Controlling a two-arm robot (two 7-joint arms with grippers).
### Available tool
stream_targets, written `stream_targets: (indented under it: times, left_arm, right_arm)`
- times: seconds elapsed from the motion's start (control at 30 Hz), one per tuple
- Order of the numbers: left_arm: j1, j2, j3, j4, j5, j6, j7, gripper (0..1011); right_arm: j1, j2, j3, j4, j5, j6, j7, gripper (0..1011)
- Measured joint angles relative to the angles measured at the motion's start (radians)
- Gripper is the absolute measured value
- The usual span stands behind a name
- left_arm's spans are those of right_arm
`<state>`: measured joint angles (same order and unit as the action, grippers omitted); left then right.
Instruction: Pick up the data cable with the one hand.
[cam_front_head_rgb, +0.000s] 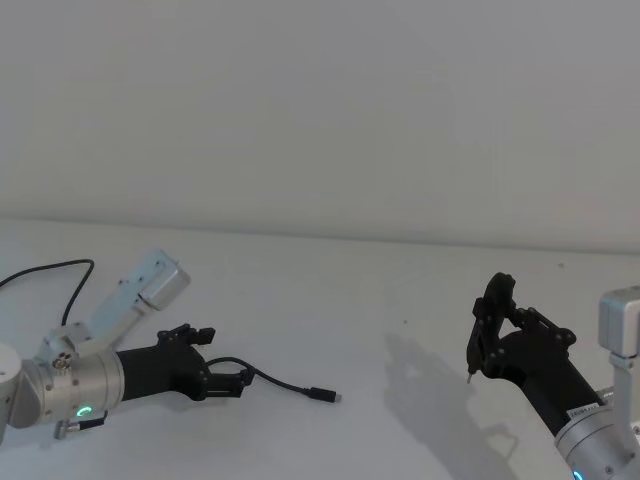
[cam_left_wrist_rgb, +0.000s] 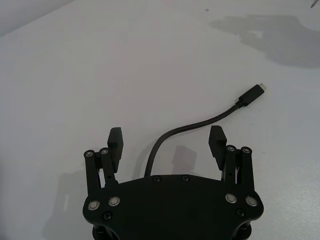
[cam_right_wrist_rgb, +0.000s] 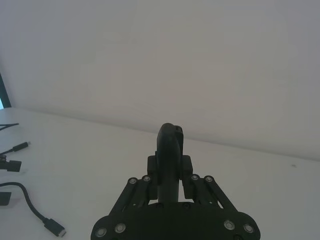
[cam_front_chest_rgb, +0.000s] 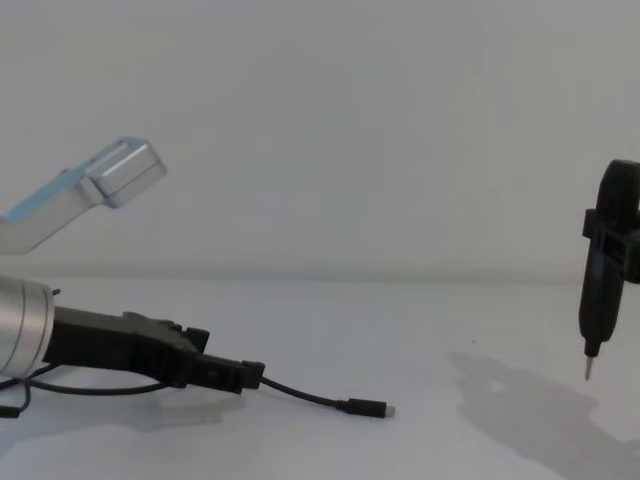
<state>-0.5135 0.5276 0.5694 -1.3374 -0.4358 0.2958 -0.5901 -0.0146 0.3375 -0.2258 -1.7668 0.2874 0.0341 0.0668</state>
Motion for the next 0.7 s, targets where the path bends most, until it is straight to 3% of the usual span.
stream_targets:
  times: [0.7]
  left_arm:
    - [0.013, -0.009, -0.017, 0.013, 0.020, -0.009, 0.024, 1001]
  right_arm:
    - [0.000, 0.000, 0.000, 0.000, 0.000, 0.000, 0.000, 274]
